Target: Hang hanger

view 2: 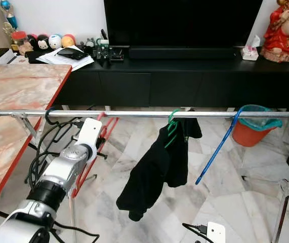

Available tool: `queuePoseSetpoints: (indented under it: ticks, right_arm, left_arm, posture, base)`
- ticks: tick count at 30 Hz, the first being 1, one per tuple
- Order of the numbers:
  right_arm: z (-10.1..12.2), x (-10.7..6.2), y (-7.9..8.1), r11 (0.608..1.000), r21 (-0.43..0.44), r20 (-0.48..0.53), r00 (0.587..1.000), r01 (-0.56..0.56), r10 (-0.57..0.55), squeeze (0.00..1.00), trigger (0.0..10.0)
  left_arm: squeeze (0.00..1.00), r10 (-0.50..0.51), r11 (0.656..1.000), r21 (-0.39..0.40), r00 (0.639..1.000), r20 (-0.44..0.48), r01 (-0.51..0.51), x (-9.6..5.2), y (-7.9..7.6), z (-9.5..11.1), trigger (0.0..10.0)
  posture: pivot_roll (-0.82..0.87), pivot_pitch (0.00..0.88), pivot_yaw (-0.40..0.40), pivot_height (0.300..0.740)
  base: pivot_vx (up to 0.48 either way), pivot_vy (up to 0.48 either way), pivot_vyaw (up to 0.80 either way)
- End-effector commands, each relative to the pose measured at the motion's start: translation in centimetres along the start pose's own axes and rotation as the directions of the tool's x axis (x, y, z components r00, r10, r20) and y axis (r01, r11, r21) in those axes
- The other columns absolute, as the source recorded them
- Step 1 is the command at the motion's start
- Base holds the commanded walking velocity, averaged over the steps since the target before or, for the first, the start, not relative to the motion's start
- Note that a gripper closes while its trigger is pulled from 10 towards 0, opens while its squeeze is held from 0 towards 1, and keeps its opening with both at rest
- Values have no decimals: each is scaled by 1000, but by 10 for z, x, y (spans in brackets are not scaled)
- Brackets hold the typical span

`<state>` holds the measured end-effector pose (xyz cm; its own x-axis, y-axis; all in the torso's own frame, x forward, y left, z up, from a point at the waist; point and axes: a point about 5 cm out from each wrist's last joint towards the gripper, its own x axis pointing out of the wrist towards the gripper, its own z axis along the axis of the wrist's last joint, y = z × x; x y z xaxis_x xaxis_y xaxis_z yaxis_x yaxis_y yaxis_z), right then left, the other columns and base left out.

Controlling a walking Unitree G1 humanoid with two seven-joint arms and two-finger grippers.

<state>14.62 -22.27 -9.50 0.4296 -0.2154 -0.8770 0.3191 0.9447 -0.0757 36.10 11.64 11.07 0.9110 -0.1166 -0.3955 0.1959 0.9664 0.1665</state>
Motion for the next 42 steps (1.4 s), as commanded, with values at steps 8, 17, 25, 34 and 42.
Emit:
queuePoseSetpoints:
  ticks: [8,17,25,34,42]
  right_arm:
    - [0,0,-4,1000,1,-3,1000,6,-6,0,10000]
    - [0,0,-4,1000,4,-2,1000,7,-7,0,10000]
    - [-1,0,-4,1000,5,-3,1000,6,-6,0,10000]
    - [0,0,-3,1000,8,-4,1000,5,-5,0,10000]
    - [0,0,-3,1000,7,-3,1000,4,-4,0,10000]
  left_arm:
    - [0,19,999,-31,999,45,-18,5,-3,12,10000]
    - [0,66,997,-37,998,-1,-66,14,0,15,10000]
    - [0,24,1000,-16,999,-43,-25,17,-7,9,10000]
    - [0,-43,999,-2,997,-63,43,18,-19,3,10000]
    - [1000,-47,999,-26,999,-21,47,18,-16,7,10000]
  posture:
    - [-87,0,-12,740]
    - [-107,0,-7,740]
    - [-110,0,-4,740]
    - [-112,0,-1,740]
    - [-108,0,-4,740]
  base:
    - [0,0,0]
    - [0,0,0]
    - [0,0,0]
    - [0,0,0]
    - [0,0,0]
